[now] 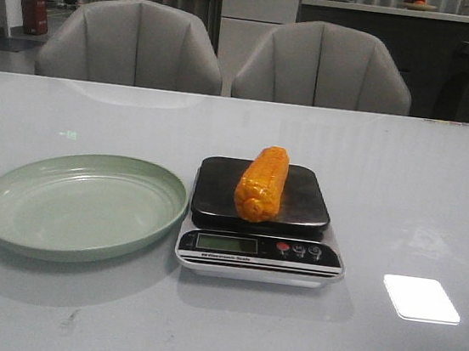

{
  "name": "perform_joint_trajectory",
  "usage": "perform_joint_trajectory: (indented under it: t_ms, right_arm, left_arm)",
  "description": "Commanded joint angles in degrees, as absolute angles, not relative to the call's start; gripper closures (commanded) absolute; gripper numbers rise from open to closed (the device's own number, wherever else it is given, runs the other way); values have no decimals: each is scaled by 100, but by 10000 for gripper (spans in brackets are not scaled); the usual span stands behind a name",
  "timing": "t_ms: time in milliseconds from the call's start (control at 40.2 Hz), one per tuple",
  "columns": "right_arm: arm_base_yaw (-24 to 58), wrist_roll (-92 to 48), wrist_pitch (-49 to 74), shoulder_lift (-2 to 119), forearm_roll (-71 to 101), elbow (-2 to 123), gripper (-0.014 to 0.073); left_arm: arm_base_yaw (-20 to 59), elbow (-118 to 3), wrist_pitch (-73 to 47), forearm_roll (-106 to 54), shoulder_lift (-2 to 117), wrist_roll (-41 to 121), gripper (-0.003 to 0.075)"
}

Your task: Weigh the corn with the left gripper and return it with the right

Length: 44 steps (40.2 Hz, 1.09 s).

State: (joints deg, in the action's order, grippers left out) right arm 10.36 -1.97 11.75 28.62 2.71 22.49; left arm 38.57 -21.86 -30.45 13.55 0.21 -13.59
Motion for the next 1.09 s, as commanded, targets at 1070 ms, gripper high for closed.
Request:
perform_joint_trajectory:
  t_ms: [1070]
  right_arm:
    - [3145, 1544, 2895, 8880, 1607, 7250, -12]
  left_arm:
    - [3866, -2334, -2566, 1393, 96, -1372, 606]
